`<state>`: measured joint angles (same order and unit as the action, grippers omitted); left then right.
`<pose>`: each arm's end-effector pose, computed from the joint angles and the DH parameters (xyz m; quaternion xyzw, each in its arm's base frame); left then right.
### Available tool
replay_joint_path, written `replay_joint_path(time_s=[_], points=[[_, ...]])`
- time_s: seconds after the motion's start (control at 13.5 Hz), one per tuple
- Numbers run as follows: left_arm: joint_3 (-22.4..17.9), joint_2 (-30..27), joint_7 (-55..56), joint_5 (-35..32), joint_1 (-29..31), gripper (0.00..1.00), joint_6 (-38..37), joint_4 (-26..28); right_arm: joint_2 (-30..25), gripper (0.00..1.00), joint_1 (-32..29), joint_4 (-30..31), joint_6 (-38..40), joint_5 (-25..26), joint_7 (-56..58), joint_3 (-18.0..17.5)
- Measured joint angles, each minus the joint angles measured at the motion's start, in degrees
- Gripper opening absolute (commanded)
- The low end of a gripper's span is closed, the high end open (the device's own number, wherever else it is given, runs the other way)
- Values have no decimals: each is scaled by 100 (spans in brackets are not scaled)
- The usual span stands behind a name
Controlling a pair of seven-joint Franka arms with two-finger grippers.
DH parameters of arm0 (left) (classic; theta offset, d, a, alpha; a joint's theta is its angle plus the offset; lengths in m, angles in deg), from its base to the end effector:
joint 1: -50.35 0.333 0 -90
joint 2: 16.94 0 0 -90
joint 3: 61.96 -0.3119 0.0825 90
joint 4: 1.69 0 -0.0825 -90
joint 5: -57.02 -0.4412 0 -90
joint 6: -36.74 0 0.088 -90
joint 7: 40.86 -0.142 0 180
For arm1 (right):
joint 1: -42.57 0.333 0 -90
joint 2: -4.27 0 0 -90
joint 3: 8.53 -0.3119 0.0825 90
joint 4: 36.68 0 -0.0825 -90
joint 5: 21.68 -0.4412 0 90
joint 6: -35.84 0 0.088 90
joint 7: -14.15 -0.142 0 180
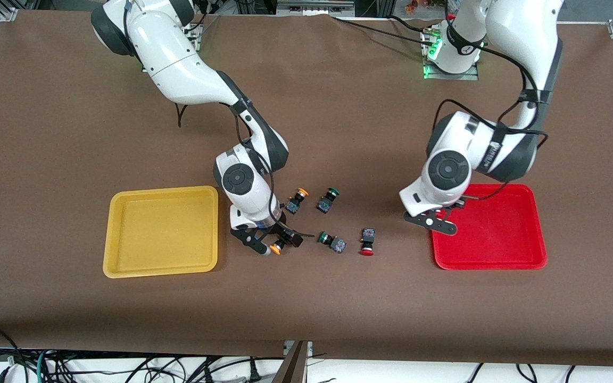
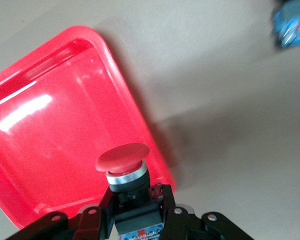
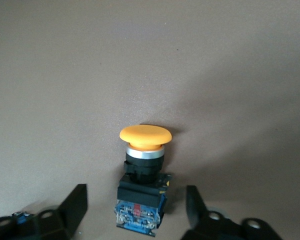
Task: Place red and yellow buttons in trays
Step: 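Carry the yellow button to the yellow tray while the left gripper carries red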
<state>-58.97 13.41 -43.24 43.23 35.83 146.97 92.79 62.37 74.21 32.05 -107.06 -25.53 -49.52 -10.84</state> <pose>0.6650 -0.1821 0.2188 -0.9622 0.2231 0.1121 0.1087 0.6968 0.4601 0.1177 -0.9466 0.2879 -0.0624 0.1312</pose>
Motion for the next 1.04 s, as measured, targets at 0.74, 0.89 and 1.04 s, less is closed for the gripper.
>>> replay_joint_path(time_s=[0.74, 0.89, 1.04], points=[[73, 792, -1317, 7, 677, 100, 242, 31, -378, 0, -533, -363, 1731, 300, 1797, 119], [85, 790, -1347, 7, 679, 100, 249, 2, -776, 0, -1154, -369, 2653, 139, 3075, 108], [130, 751, -1351, 7, 675, 100, 259, -89, -990, 0, -1695, -340, 3317, 33, 4166, 105]])
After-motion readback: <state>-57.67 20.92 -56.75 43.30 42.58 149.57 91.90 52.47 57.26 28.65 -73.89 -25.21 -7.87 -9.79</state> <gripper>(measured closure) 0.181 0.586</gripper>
